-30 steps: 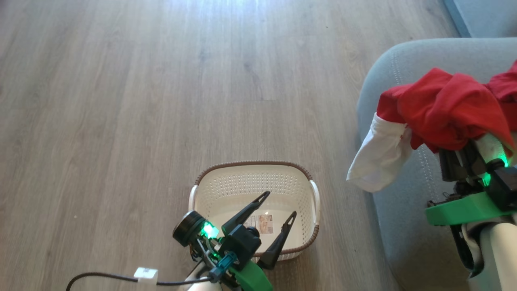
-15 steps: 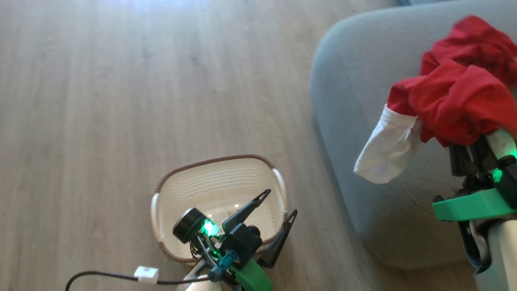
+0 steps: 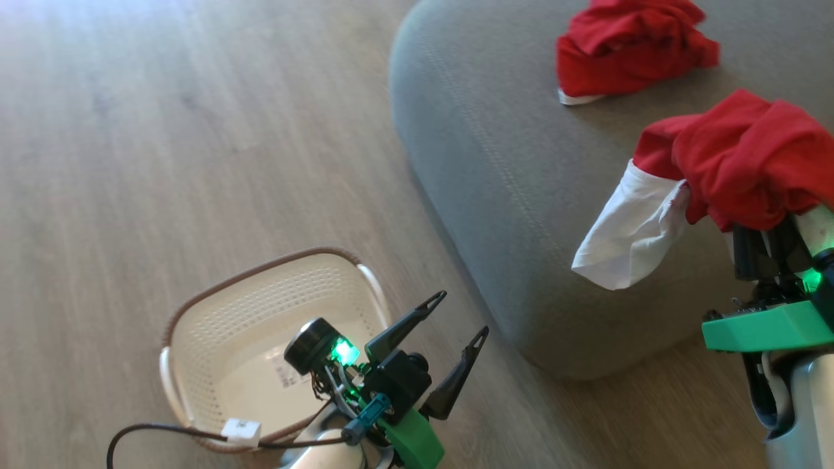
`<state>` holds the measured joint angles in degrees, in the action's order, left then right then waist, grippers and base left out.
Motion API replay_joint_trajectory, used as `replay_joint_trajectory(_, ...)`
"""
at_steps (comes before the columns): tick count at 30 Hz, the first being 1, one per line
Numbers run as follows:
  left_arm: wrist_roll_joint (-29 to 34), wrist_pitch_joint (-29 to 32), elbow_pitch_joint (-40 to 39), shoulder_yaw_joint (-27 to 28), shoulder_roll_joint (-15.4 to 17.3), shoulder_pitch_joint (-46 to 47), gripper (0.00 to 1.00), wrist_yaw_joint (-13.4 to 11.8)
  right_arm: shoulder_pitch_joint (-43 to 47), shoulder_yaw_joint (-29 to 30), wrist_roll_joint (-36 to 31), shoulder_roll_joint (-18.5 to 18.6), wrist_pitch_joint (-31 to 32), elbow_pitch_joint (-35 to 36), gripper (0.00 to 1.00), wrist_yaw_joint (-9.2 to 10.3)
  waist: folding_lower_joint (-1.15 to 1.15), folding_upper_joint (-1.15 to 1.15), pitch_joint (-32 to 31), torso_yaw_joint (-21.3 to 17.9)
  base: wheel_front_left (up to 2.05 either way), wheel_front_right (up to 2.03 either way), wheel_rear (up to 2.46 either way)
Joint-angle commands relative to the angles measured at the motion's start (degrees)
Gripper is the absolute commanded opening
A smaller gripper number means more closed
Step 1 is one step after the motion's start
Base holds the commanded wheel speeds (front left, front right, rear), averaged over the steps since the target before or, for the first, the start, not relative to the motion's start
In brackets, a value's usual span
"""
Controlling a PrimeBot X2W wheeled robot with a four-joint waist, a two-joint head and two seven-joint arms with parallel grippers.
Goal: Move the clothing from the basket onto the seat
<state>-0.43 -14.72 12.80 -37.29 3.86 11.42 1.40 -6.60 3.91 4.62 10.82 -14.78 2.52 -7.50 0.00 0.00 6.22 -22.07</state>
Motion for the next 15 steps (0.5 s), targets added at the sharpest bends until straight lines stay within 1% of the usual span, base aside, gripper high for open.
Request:
replay_joint_trajectory(1, 0.4, -0.3, -2.0, 1.4, 0.0, 2.4, 1.00, 0.1, -2.5, -0.5, 0.2, 0.4, -0.2, 2.3, 0.00, 0.01, 0.00, 0.00, 1.1, -2.0, 0.00, 0.00, 0.00)
replay_joint_trajectory(4, 0.5, -0.3, -1.9, 1.1, 0.2, 2.9, 1.00, 0.1, -2.6, -0.4, 0.2, 0.0, -0.2, 2.5, 0.00, 0.01, 0.00, 0.00, 1.6, -3.0, 0.00, 0.00, 0.00)
replay_joint_trajectory(8, 0.6, -0.3, -1.8, 0.7, 0.4, 3.3, 1.00, 0.1, -2.9, 0.8, 0.7, -0.5, -0.2, 2.3, 0.00, 0.01, 0.00, 0.00, 2.4, -3.2, 0.00, 0.00, 0.00)
replay_joint_trajectory(10, 0.6, -0.3, -1.7, 0.3, 0.6, 3.4, 1.00, 0.2, -3.4, 1.4, 1.0, -0.6, -0.2, 2.1, 0.00, 0.01, 0.00, 0.00, 2.9, -2.9, 0.00, 0.00, 0.00)
replay_joint_trajectory(15, 1.4, -0.3, -1.5, -1.4, 1.6, 4.9, 1.00, 0.9, -7.8, 4.7, 1.4, 0.8, -0.2, 1.3, 0.00, 0.01, 0.00, 0.00, 7.2, -0.5, 0.00, 0.00, 0.00)
